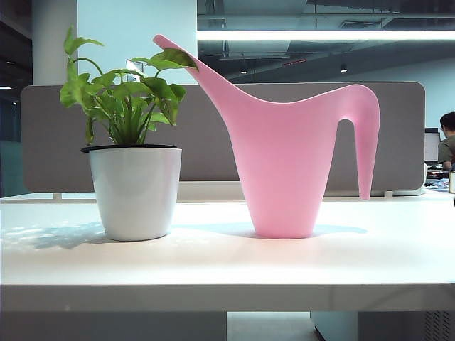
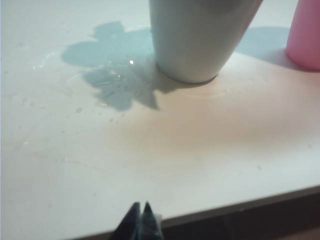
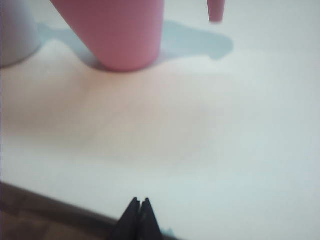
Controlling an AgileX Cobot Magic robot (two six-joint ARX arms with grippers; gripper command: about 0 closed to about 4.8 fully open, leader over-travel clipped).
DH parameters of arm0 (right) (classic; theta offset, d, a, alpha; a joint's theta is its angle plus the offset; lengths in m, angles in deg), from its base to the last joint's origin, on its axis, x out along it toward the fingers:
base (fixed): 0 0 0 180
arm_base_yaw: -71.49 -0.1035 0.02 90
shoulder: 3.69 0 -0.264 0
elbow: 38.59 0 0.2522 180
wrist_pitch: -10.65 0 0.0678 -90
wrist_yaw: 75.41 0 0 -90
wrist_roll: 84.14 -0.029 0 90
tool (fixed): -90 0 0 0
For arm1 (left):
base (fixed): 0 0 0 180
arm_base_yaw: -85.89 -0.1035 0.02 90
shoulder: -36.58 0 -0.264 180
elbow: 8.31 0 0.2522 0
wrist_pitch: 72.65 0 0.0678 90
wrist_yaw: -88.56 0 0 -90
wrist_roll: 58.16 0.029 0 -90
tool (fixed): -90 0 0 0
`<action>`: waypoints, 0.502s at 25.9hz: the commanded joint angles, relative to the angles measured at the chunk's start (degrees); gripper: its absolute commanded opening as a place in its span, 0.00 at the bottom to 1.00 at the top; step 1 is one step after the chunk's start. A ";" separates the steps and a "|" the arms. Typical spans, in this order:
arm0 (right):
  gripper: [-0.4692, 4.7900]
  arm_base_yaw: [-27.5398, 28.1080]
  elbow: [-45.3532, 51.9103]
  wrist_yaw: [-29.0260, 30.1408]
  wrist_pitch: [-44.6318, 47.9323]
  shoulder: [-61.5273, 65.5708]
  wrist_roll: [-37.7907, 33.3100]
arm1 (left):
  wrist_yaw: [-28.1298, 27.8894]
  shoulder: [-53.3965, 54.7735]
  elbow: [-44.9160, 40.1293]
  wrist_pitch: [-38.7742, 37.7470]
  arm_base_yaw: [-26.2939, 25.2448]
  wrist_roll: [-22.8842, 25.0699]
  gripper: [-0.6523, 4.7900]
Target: Pick up the watering can from the table, water the potted plant, and put the can back.
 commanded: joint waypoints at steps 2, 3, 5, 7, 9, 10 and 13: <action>0.09 -0.02 0.42 -1.07 -1.44 0.11 1.22 | 0.26 0.02 -0.20 1.11 0.00 0.07 0.13; 0.09 -0.04 0.42 -0.52 -2.05 0.11 1.16 | 0.24 0.02 -0.20 1.11 0.00 0.07 0.13; 0.09 -0.04 0.42 2.38 -3.72 0.11 1.16 | 0.24 0.02 -0.20 1.14 -0.13 0.07 0.13; 0.09 -0.02 0.42 3.58 -3.98 0.09 1.18 | 0.26 0.02 -0.20 1.14 -0.87 0.07 0.13; 0.09 -0.02 0.42 3.54 -3.93 0.09 1.18 | 0.26 0.02 -0.17 1.09 -2.56 0.07 0.13; 0.09 -0.02 0.42 3.54 -3.93 0.09 1.18 | 0.24 0.02 -0.17 1.07 -2.93 0.07 0.13; 0.09 -0.02 0.42 3.54 -3.93 0.11 1.18 | 0.24 0.02 -0.15 1.05 -2.99 0.07 0.13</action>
